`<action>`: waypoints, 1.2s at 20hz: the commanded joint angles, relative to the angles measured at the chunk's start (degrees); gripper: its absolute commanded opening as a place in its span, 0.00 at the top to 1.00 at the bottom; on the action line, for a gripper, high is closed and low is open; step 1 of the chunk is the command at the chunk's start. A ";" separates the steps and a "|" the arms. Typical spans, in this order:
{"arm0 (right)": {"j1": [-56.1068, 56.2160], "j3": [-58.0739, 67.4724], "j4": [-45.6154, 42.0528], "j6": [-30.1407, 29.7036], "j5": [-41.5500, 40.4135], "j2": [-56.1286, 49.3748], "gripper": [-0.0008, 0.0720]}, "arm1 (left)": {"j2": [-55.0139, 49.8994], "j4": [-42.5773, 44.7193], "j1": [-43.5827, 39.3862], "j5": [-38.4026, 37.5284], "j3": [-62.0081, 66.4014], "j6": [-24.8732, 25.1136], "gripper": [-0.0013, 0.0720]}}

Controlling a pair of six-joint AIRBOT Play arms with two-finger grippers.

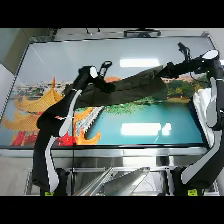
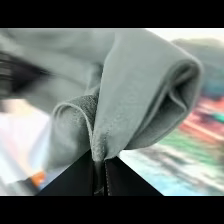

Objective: Fold the shirts.

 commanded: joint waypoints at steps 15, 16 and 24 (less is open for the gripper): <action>15.21 1.05 8.39 4.07 -9.31 9.31 0.97 | 24.72 -15.50 7.19 -10.86 0.00 3.69 0.95; 18.95 1.05 8.55 3.98 -13.79 8.81 0.97 | 29.97 -15.52 10.97 -11.63 0.00 3.67 0.94; 49.81 1.05 8.76 1.86 -55.28 -9.27 0.75 | 55.54 -15.69 38.77 -9.88 -2.75 4.66 0.94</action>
